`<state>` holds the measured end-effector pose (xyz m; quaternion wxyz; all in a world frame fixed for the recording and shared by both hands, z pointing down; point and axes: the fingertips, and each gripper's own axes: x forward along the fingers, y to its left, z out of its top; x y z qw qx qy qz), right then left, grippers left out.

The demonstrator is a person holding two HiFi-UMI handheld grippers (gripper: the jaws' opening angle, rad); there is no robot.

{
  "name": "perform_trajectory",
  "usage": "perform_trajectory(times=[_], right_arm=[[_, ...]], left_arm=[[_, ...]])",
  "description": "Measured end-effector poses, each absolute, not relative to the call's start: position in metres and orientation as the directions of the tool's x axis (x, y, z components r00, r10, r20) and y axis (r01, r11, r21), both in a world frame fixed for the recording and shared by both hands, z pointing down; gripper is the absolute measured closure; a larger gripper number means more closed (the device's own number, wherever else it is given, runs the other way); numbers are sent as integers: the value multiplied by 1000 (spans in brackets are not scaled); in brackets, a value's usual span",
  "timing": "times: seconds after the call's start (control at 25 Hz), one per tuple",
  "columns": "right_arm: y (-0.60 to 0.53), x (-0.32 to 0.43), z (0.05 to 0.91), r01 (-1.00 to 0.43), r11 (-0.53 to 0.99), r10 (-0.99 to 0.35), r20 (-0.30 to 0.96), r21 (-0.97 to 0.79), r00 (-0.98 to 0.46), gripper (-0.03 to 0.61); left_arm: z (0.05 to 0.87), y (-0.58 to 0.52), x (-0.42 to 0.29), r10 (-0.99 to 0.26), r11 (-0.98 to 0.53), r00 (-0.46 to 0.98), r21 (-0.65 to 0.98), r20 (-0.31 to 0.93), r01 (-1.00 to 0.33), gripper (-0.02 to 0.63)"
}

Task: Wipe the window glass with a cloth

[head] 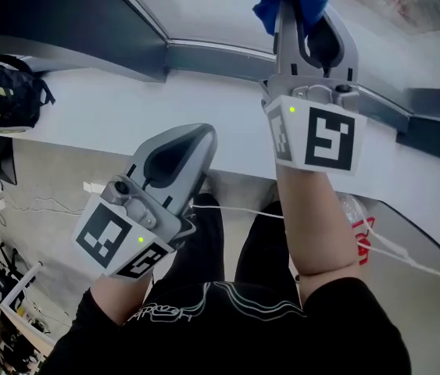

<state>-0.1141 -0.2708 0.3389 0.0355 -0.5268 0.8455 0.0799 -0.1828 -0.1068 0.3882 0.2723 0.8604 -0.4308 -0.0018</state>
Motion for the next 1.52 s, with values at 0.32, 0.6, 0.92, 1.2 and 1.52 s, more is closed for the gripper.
perform_trajectory(times=[0.32,0.6,0.92,1.2,1.52], right_arm=[[-272,-3,338,-922,367,-915,-130,123,-382,515],[-272,87,337,-937,320,-934,-122,138,-337,515],[-270,197,334,-953,271,-950,-119,139,-287,515],[-268,287,333,-968,206,-967,-120,140,-223,515],[-266,386,346,-990,65,-989,-120,127,-81,515]], left_arm=[[387,-112,-97,-720,-505,657,482,222,-716,607],[387,-121,-18,-691,-536,691,492,211,-686,607],[385,-129,87,-643,-582,738,496,206,-645,607],[386,-135,172,-585,-626,785,501,205,-598,607],[400,-138,238,-513,-671,830,501,219,-547,607]])
